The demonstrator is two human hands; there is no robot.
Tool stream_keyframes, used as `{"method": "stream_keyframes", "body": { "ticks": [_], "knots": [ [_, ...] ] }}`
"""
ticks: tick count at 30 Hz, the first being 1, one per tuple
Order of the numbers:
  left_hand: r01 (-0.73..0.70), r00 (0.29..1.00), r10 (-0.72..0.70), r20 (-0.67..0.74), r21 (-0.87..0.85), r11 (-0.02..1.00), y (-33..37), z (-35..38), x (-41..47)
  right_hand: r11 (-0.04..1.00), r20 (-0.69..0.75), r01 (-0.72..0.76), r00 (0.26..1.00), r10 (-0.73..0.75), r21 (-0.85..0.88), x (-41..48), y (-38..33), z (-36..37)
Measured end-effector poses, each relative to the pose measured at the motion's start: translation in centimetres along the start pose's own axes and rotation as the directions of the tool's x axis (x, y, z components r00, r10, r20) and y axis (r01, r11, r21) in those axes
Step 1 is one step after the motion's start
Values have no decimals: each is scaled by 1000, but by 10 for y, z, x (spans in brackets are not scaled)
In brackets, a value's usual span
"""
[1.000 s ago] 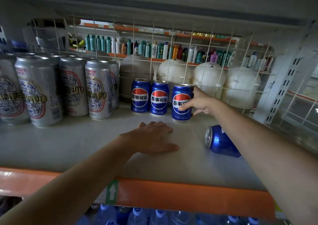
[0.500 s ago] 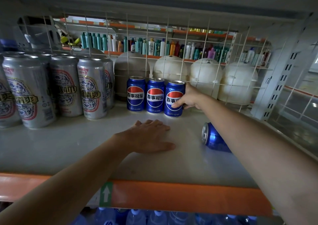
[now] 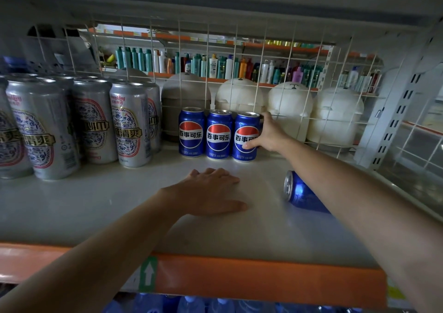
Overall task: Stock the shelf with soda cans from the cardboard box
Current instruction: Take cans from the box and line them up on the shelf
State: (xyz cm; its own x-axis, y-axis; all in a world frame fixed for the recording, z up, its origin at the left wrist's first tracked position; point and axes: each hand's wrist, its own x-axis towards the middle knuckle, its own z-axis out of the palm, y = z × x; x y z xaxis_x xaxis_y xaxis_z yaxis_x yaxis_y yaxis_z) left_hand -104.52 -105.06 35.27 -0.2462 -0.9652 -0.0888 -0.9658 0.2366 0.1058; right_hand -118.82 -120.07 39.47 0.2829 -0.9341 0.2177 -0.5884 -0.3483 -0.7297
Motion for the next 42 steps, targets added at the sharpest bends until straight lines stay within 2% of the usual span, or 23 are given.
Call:
{"method": "stream_keyframes", "body": {
  "ticks": [11, 16, 19, 25, 30, 33, 35, 39, 42],
  "knots": [
    [-9, 1000, 9, -7, 12, 1000, 0, -1, 0, 996, 111, -63, 991, 70, -61, -2, -7, -8],
    [-7, 1000, 7, -11, 9, 1000, -1, 0, 1, 984, 123, -62, 989, 83, -165, -10, -9, -21],
    [-13, 1000, 13, -16, 4, 1000, -3, 1, 2, 988, 117, -90, 988, 104, -126, -18, -5, -37],
    [-2, 1000, 3, -16, 24, 1000, -3, 3, 6, 987, 87, 0, 996, 15, -161, -58, 13, -78],
    [3, 999, -1, -33, 40, 999, -2, 3, 6, 975, 198, 36, 980, 8, -219, -104, 12, -98],
    [-2, 999, 3, -35, 19, 1000, -3, 4, 6, 948, 328, 10, 939, 99, -317, -123, 10, -101],
    [-1, 999, 1, -34, 5, 1000, -5, 4, 6, 910, 361, 24, 922, 140, -414, -131, 16, -100],
    [3, 999, -3, -34, -3, 1000, -4, 4, 6, 821, 258, 97, 964, 62, -562, -143, 29, -96],
    [-4, 1000, 3, -28, -22, 1000, -4, 3, 5, 817, 165, 86, 986, 12, -571, -149, 38, -95]
  ]
}}
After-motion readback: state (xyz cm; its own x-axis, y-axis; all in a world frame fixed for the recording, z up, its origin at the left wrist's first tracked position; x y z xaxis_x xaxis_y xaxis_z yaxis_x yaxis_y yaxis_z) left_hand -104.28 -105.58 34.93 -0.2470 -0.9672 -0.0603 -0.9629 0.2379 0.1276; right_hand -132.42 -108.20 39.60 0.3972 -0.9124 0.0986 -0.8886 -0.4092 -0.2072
